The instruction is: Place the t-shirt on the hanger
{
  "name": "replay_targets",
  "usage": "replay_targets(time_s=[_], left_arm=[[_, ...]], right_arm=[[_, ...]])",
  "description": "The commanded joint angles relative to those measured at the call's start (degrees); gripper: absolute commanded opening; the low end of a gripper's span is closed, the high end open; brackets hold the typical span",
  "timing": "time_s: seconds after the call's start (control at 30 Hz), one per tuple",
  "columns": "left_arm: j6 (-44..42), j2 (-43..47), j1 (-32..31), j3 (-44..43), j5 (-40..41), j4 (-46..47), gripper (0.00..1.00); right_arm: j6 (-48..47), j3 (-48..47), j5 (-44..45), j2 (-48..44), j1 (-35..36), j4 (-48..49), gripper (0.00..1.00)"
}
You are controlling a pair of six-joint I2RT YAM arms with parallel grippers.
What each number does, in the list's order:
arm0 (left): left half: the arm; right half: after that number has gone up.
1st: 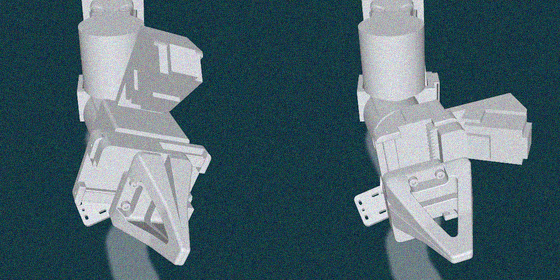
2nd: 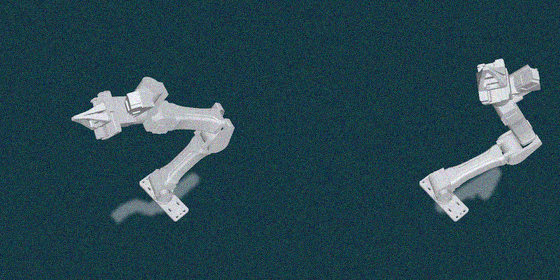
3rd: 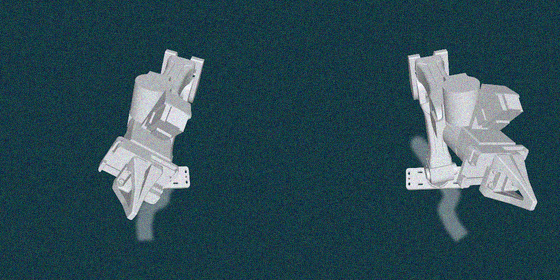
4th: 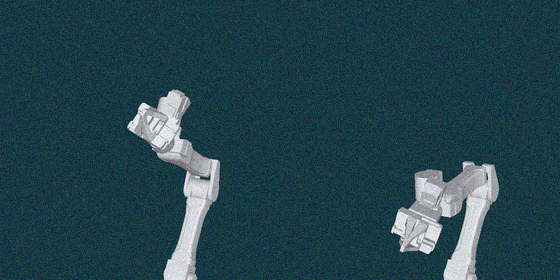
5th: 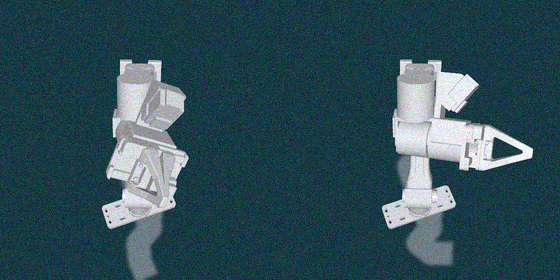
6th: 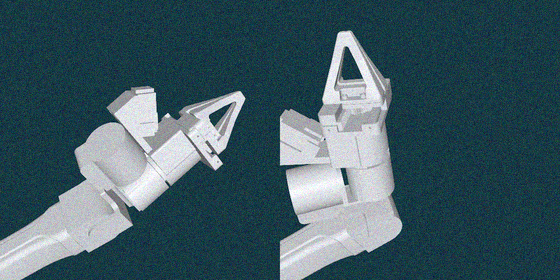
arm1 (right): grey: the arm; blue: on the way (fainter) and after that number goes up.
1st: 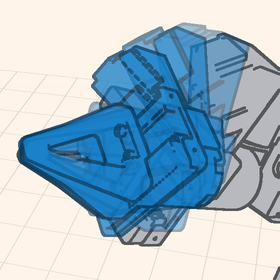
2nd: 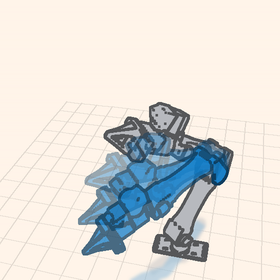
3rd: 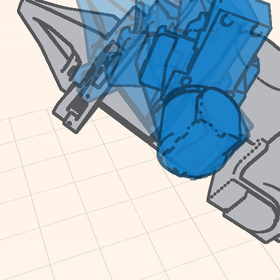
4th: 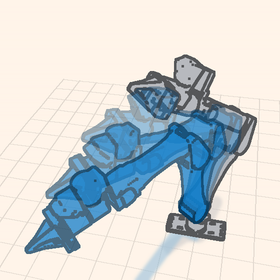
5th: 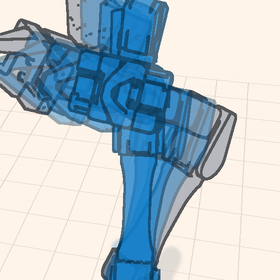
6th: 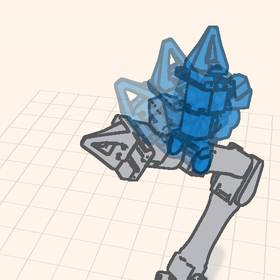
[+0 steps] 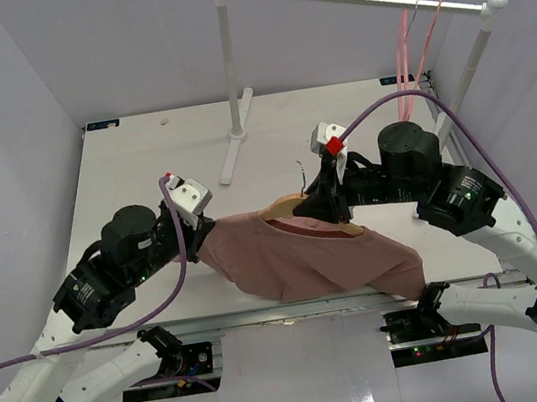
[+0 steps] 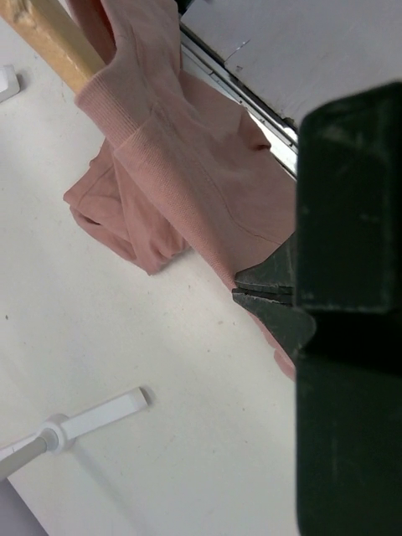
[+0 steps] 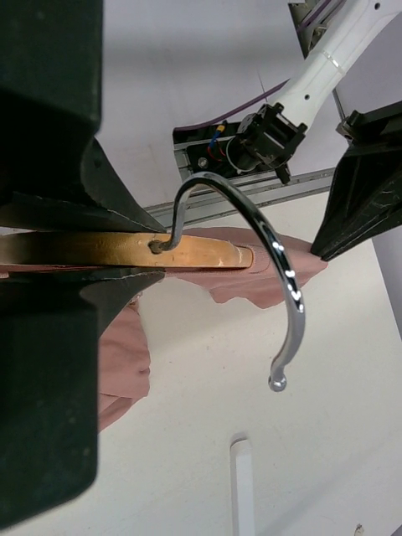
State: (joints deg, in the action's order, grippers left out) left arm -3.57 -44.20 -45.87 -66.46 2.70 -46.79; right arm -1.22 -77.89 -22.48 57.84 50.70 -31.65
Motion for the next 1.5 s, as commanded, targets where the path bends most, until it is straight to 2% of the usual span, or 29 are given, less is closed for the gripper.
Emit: replay_targets(time_s=[0.0,0.5,0.67,0.77,0.8,0.83,0.87,0.9,0.97,1.1,1.17,1.3,1.47], left_arm=[[0.2,0.8,0.1,-1.0,3.8,0.6,0.00],[1.1,-6.6,0.1,-2.9,11.7,2.6,0.00],[1.5,-8.1,0.1,-1.0,14.6,1.9,0.00],[1.5,-7.9,0.1,-1.0,15.7,1.3,0.00],[1.6,-7.8,0.1,-1.5,15.6,0.9,0.04],[1.9,-7.5,0.1,-2.0,15.3,0.3,0.19],[2.3,-7.2,0.1,-2.9,15.1,-0.3,0.43],[2.2,-6.8,0.1,-3.5,14.8,-0.7,0.57],[1.8,-6.1,0.1,-5.6,12.6,-1.9,0.68],[0.3,-6.0,0.1,-10.8,8.4,-3.4,0.70],[-1.1,-6.2,0.1,-14.6,3.7,-3.9,0.71],[-3.6,-6.8,0.1,-17.1,-12.2,-3.0,0.72],[-6.1,-9.7,0.1,-16.5,-22.6,-1.8,0.72]], right_arm=[[-0.2,0.6,-1.6,-2.9,0.0,2.5,0.08],[-7.7,5.0,-8.9,-3.6,0.1,-2.4,0.08],[-6.9,2.9,-9.9,-3.3,0.1,-0.7,0.08],[-5.6,-0.5,-6.6,-2.2,0.1,-1.1,0.08],[-5.3,-1.3,-5.0,-1.8,0.1,-1.4,0.08],[-5.0,-2.3,-3.4,-1.4,0.0,-1.7,0.08],[-4.8,-3.6,-1.9,-1.0,0.0,-2.1,0.08],[-4.8,-4.9,-1.6,0.0,0.0,-2.5,0.08],[-4.7,-8.9,-1.3,2.3,0.1,-3.8,0.08],[-4.7,-18.6,-1.5,8.4,0.1,-7.9,0.08],[-4.1,-20.3,-0.7,10.2,0.0,-8.4,0.08],[-3.8,-15.4,-3.3,9.2,0.0,-2.9,0.08],[-3.0,-11.8,-7.6,8.2,0.0,1.8,0.08]])
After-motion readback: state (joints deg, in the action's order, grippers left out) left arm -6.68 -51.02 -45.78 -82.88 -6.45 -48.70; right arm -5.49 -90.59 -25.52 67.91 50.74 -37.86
